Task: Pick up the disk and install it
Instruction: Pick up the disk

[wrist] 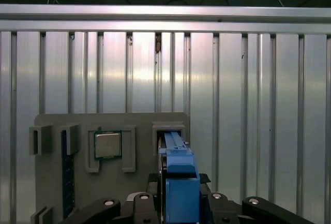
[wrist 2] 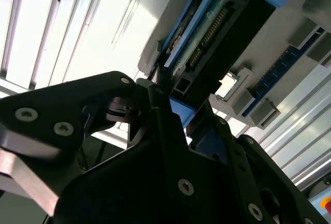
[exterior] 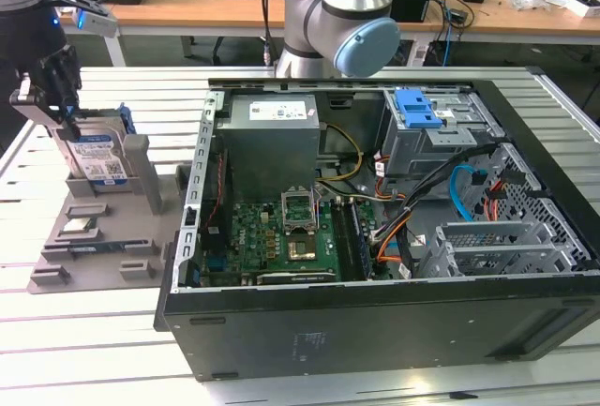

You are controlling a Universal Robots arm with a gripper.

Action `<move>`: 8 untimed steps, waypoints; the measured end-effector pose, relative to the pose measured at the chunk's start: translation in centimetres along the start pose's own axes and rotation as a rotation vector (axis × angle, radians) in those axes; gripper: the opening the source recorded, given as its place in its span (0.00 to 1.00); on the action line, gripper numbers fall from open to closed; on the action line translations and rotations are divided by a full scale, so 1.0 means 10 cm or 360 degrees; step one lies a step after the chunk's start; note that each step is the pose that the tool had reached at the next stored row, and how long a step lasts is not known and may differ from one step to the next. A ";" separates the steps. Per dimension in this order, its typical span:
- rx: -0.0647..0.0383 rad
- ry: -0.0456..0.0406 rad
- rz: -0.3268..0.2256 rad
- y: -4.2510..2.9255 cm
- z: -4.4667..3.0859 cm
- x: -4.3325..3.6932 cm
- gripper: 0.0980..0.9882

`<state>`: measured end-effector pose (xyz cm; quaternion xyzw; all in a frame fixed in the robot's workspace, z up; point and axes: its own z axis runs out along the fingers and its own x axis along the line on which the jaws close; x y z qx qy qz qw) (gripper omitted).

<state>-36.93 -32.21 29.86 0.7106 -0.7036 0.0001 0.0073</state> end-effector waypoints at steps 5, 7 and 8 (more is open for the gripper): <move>0.0000 0.0000 0.0000 0.000 0.002 0.000 0.30; 0.0000 0.0000 0.0000 0.000 0.003 0.000 0.30; 0.0000 0.0000 0.0000 0.000 0.003 0.000 0.30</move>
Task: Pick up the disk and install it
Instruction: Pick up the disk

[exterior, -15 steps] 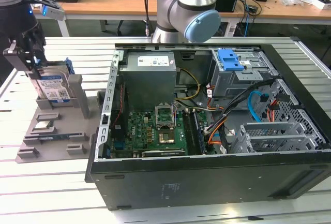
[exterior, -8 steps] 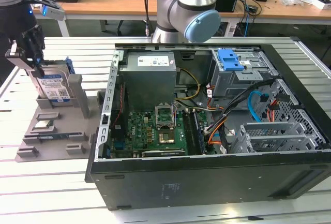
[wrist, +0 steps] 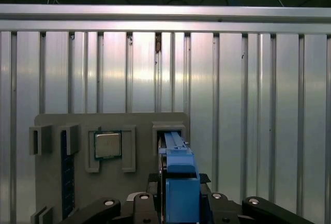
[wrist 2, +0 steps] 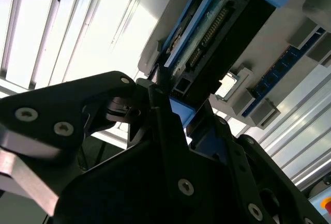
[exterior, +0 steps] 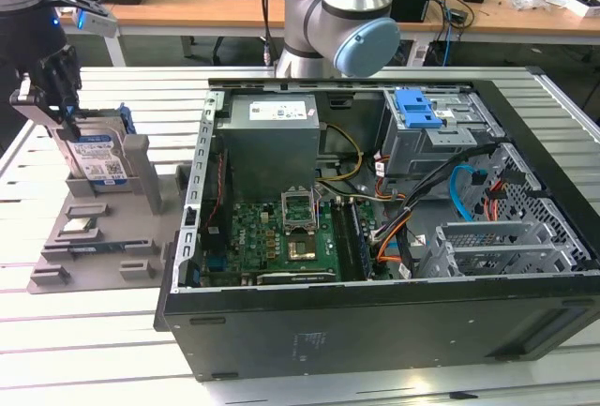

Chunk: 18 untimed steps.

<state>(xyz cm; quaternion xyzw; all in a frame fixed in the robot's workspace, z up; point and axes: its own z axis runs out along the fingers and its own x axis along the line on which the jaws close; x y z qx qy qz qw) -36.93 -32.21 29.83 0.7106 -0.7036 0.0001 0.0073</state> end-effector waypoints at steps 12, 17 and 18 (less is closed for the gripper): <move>0.0000 0.0000 0.0000 0.001 -0.090 0.001 0.30; 0.0000 0.0000 0.0000 0.002 -0.195 0.002 0.30; 0.0000 0.0000 0.0000 0.002 -0.214 0.002 0.30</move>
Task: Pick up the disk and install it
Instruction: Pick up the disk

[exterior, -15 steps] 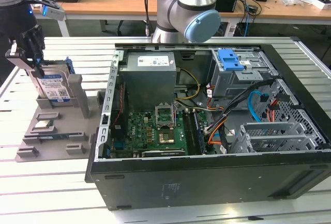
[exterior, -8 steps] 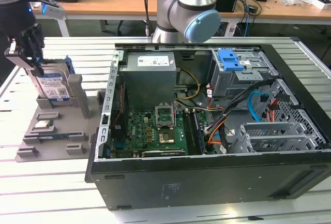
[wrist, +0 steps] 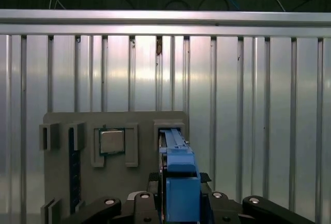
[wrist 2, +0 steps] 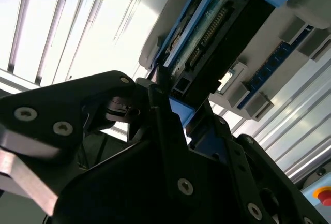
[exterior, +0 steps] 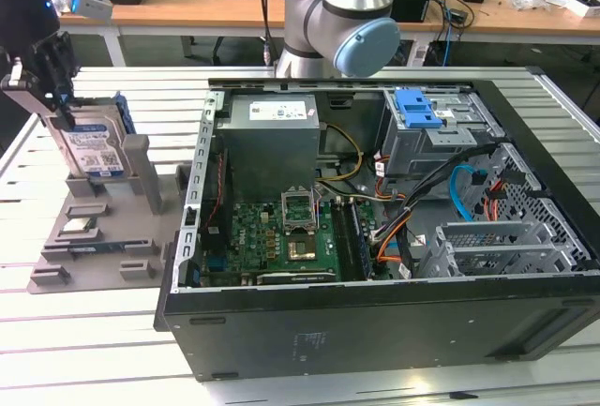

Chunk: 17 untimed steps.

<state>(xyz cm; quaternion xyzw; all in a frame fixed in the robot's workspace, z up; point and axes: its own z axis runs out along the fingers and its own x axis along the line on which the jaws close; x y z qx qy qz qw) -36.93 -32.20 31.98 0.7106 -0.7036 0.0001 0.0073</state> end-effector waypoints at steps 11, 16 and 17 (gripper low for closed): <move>0.0000 0.0000 0.0000 0.003 -0.298 0.003 0.30; 0.0000 0.0000 0.0000 0.004 -0.418 0.004 0.30; 0.0000 0.0000 0.0000 0.005 -0.462 0.004 0.30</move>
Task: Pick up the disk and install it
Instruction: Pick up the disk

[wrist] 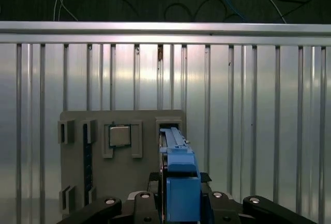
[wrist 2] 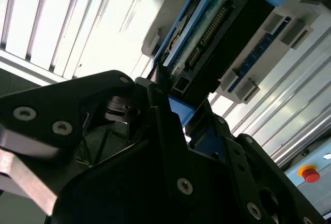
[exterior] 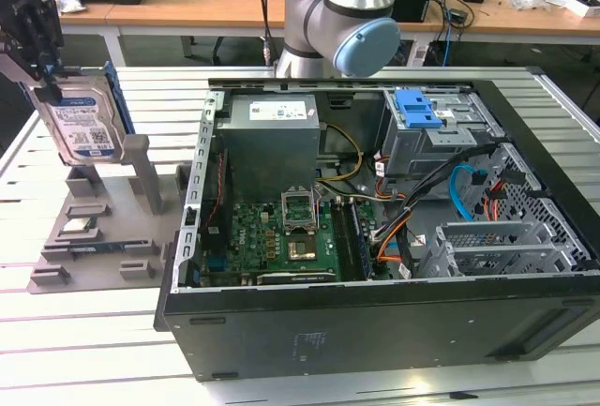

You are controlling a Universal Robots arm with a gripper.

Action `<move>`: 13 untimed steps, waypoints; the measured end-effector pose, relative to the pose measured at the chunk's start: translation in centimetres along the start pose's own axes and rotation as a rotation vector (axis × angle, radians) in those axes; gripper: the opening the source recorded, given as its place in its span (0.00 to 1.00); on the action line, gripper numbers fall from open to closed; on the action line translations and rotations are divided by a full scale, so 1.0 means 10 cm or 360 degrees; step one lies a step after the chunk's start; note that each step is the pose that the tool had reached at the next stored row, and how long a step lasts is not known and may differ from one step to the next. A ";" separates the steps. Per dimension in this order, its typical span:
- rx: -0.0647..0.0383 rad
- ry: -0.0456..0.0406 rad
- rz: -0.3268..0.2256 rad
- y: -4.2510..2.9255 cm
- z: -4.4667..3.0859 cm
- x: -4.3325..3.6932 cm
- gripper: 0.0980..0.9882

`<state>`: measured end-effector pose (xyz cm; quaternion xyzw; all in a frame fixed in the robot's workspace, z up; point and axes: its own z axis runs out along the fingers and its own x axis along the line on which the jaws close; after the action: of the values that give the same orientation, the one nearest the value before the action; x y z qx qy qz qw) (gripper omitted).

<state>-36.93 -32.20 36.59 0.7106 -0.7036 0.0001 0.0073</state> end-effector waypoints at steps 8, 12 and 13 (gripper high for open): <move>0.0000 0.0000 0.0000 0.003 -0.254 0.003 0.30; 0.0000 0.0000 0.0000 0.004 -0.384 0.004 0.30; 0.0000 0.0000 0.0000 0.004 -0.405 0.004 0.30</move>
<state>-36.93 -32.20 40.64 0.7106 -0.7036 0.0001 0.0073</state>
